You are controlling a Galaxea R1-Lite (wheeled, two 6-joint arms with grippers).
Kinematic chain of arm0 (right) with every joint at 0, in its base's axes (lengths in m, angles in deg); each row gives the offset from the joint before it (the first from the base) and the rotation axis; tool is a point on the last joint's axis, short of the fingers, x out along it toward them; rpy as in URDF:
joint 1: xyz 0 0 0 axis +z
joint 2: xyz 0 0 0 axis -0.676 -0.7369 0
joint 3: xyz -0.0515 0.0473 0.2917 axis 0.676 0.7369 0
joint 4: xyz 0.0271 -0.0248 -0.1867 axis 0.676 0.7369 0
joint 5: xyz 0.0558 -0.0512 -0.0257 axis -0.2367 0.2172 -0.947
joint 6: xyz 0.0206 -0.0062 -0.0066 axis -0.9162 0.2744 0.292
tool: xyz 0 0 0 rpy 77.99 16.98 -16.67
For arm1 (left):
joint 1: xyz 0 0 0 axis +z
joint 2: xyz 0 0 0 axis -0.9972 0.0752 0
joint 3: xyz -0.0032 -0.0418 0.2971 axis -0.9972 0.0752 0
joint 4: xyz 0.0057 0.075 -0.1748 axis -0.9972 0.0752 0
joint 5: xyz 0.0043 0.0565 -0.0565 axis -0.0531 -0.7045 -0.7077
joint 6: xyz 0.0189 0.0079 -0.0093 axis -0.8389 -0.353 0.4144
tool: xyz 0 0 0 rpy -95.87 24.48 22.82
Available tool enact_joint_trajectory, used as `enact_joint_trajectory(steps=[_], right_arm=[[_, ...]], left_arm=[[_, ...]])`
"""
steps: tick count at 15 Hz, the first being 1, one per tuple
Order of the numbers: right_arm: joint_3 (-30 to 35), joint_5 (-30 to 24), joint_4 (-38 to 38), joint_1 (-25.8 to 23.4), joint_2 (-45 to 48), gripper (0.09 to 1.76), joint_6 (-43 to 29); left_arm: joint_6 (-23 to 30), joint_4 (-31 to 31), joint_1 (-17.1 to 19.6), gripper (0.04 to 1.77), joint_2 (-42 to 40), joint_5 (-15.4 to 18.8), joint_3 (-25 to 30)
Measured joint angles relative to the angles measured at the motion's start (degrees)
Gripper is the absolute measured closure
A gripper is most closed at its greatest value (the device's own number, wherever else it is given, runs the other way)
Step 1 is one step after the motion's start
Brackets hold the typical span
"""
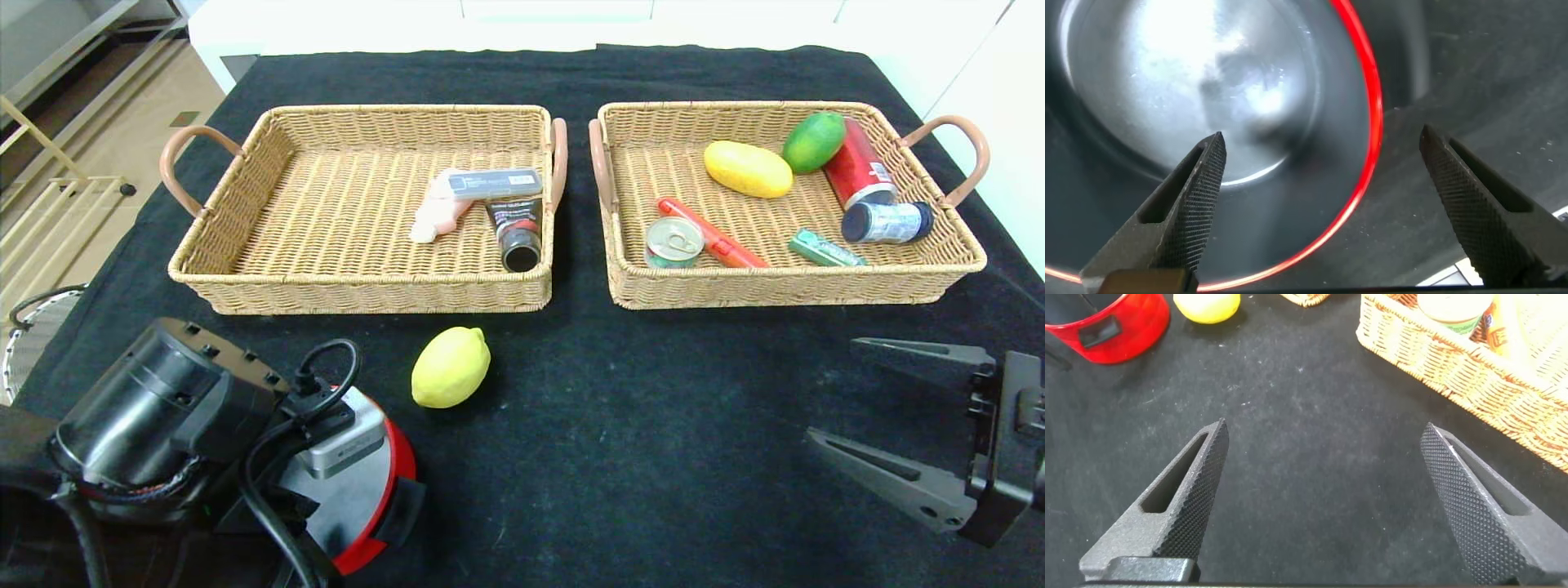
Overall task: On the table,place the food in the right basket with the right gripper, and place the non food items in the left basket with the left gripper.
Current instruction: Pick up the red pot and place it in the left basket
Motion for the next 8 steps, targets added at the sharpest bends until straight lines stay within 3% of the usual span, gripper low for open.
enact_joint_trajectory(steps=[3,8], right_arm=[[0.09,0.0,-0.07,0.07,-0.22,0.14,-0.02],[0.33,0.0,-0.24,0.16,-0.5,0.14,0.0]], left_arm=[[0.01,-0.01,-0.02,0.09,0.24,-0.05,0.39],[-0.16,-0.04,-0.02,0.84,0.35,-0.02,1.16]])
